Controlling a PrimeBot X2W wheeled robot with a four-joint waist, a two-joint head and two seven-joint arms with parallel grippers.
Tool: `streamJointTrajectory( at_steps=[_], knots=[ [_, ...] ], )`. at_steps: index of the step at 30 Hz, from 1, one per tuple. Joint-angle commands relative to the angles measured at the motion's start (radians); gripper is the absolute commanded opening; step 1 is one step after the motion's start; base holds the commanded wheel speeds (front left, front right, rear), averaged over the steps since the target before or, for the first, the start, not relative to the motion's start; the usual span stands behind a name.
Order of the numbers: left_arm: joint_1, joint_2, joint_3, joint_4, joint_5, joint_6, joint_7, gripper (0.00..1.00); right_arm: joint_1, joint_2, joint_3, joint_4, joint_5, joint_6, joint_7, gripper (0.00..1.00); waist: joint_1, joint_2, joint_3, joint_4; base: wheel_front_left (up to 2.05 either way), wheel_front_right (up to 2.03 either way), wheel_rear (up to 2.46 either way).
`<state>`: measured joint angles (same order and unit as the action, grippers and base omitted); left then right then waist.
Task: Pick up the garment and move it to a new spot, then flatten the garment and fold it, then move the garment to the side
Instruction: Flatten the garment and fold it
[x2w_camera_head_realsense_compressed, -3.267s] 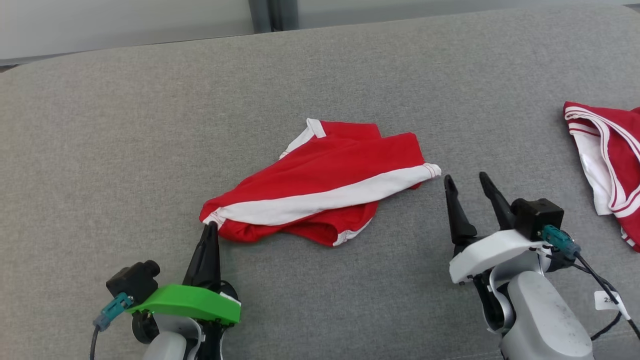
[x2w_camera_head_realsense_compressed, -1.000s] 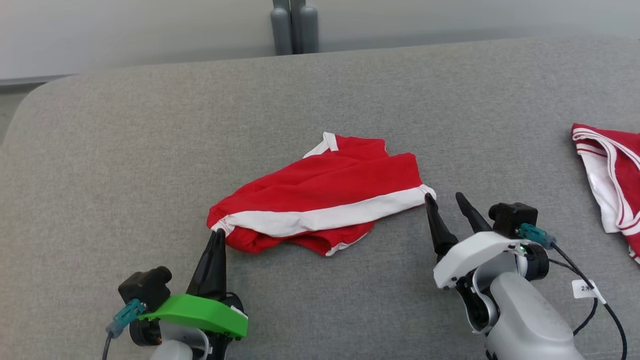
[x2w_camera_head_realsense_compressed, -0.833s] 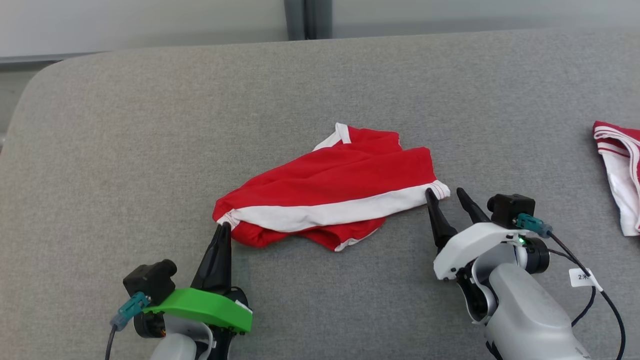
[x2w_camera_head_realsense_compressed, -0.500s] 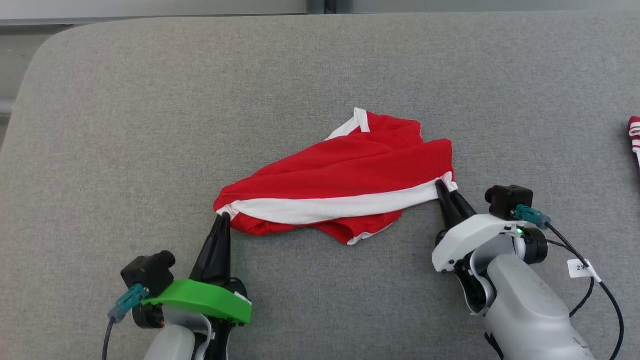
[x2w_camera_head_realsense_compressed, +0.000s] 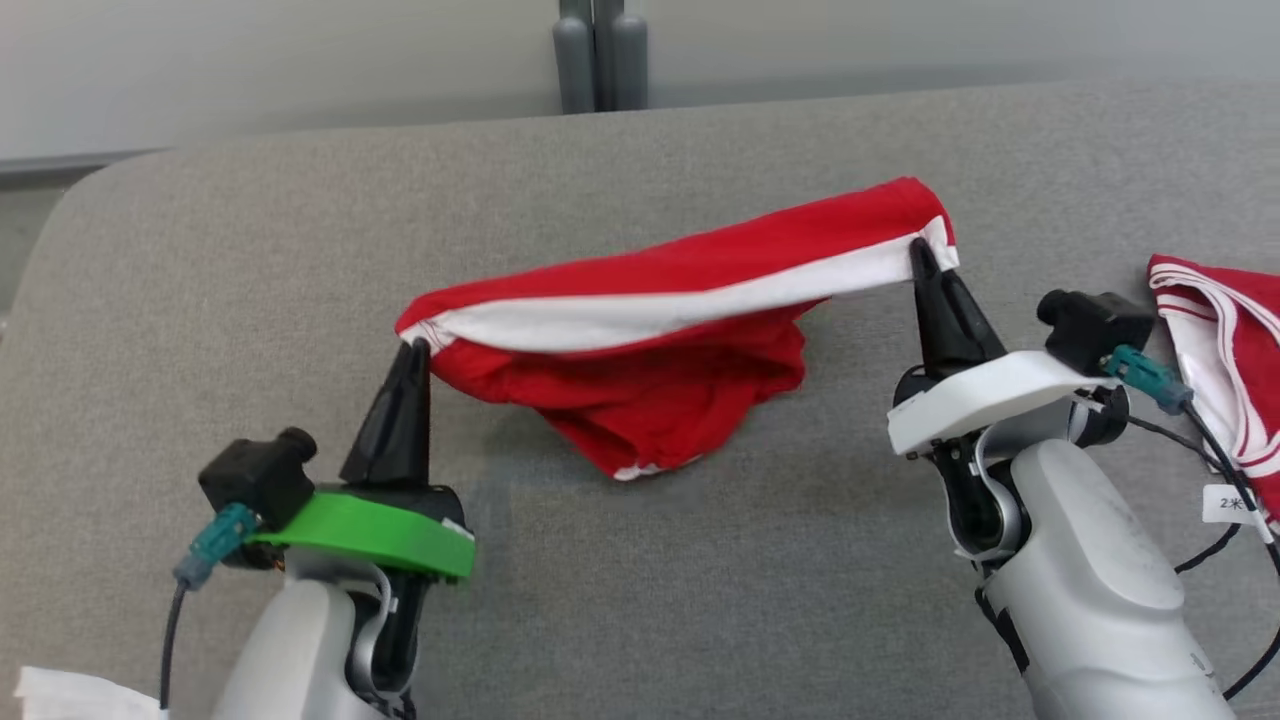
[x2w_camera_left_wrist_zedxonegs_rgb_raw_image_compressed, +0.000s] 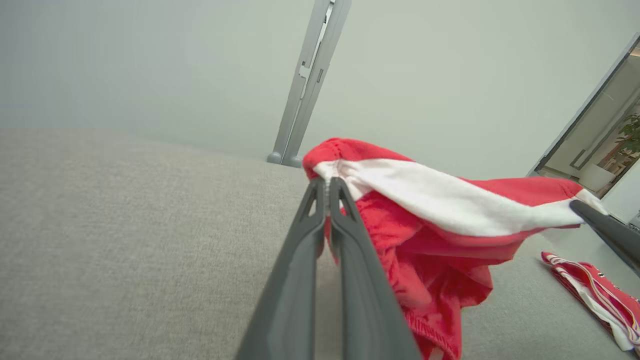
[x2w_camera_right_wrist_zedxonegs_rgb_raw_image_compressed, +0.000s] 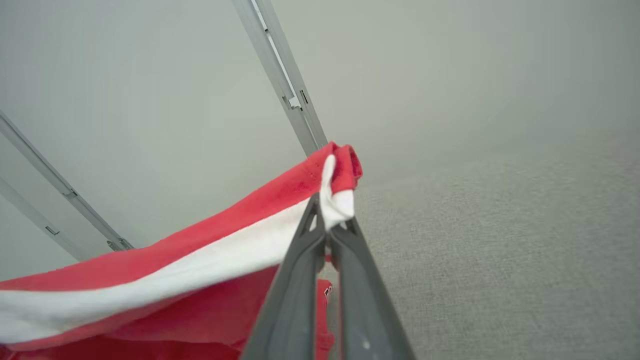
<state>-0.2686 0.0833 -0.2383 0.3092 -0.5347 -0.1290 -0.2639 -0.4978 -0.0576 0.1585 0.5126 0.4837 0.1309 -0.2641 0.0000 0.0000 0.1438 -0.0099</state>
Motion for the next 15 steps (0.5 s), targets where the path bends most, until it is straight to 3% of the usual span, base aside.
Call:
streamJointTrajectory(
  at_steps=[1, 6, 10, 15],
  knots=[
    [-0.028, 0.026, -0.004, -0.008, 0.014, -0.003, 0.0, 0.0, -0.004, -0.01, -0.002, -0.023, 0.012, 0.0, 0.0, 0.0, 0.0, 0.0, -0.089, -0.068, 0.0, 0.0, 0.0],
    [-0.136, 0.14, -0.049, -0.027, 0.008, -0.003, 0.0, 0.0, -0.048, -0.046, 0.014, -0.108, 0.065, -0.001, 0.0, 0.0, 0.0, 0.0, -0.144, -0.117, 0.0, 0.0, 0.0],
    [-0.238, 0.213, -0.075, 0.001, 0.002, -0.002, 0.0, 0.0, -0.107, -0.078, 0.051, -0.104, 0.077, -0.001, 0.001, 0.0, 0.0, 0.0, -0.134, -0.135, 0.0, 0.0, 0.0],
    [-0.406, 0.252, -0.114, 0.066, -0.003, -0.002, 0.0, 0.0, -0.229, -0.094, 0.086, -0.061, 0.062, -0.001, 0.003, 0.0, 0.0, 0.0, -0.039, -0.13, 0.0, 0.0, 0.0]
  ],
)
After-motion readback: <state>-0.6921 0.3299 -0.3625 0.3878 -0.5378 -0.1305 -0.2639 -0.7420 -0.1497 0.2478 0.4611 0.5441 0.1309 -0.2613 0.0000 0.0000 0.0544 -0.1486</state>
